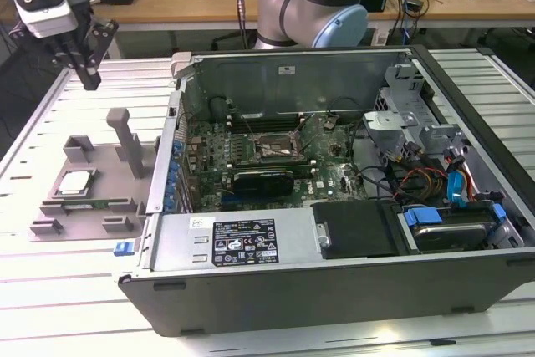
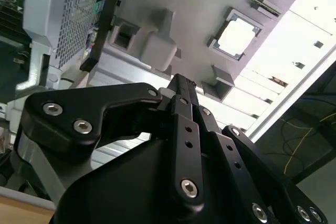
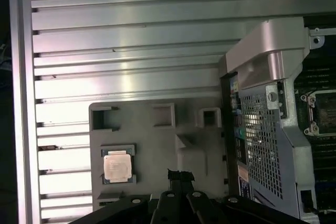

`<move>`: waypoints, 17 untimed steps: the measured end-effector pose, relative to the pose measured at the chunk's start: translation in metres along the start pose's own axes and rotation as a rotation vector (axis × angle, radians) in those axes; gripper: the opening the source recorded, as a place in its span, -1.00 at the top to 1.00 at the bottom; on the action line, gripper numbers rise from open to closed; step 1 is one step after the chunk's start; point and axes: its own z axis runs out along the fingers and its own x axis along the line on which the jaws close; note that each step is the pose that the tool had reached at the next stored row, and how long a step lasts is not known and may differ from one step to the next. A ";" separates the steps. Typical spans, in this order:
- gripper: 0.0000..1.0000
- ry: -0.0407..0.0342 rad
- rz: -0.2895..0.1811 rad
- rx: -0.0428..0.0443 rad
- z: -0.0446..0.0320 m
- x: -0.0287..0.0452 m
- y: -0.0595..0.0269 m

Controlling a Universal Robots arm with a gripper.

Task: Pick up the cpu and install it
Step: 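Reach for the cpu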

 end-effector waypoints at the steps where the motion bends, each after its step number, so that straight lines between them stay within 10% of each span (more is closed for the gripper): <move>1: 0.80 0.0000 0.000 0.0000 0.0022 0.0046 -0.0004; 17: 0.80 0.0000 0.000 0.0000 0.0236 0.0480 -0.0069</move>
